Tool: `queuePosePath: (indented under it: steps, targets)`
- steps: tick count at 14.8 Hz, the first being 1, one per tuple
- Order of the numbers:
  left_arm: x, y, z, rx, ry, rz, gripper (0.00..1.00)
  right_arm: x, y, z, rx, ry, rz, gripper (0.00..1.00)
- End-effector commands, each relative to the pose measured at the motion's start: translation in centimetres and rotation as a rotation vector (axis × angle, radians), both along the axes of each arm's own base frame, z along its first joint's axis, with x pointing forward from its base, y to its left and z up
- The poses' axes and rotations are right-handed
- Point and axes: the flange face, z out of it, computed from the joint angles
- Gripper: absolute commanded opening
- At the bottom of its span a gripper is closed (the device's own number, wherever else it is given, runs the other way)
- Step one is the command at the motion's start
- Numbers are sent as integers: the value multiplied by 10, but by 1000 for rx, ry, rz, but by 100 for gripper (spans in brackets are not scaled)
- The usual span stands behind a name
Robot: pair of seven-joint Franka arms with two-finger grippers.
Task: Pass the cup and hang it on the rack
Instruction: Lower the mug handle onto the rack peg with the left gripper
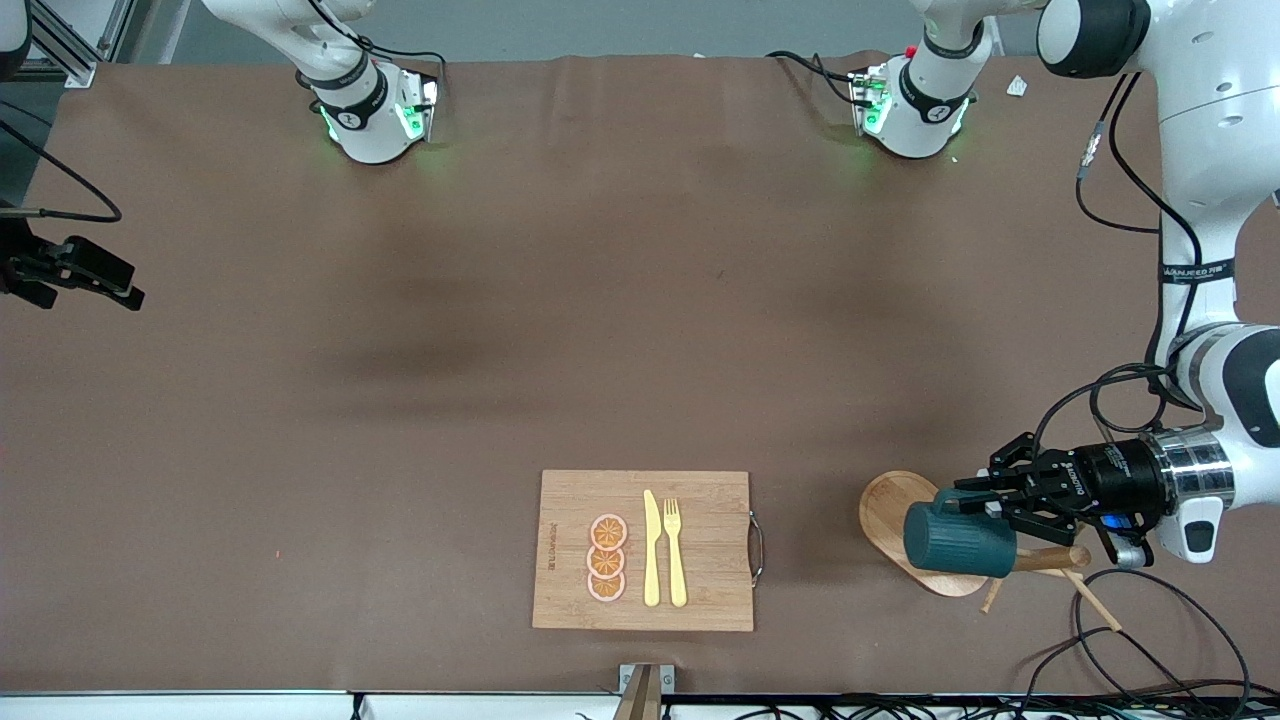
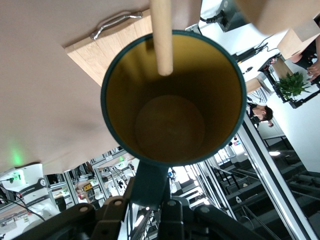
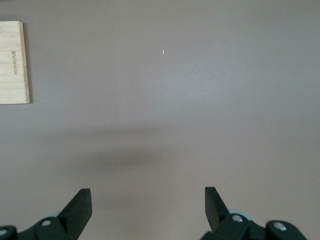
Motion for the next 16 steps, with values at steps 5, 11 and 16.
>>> queuePosePath:
  steps: [5, 11, 16]
  targets:
    - [-1, 15, 5, 35, -50, -19, 0, -8, 2, 0, -11, -1, -1, 100]
    - [-1, 20, 2, 44, -82, -25, 0, -8, 2, 0, -10, 1, -3, 100]
    - [-1, 22, -1, 49, -106, -32, 0, -8, 3, 2, -9, -3, -1, 100]
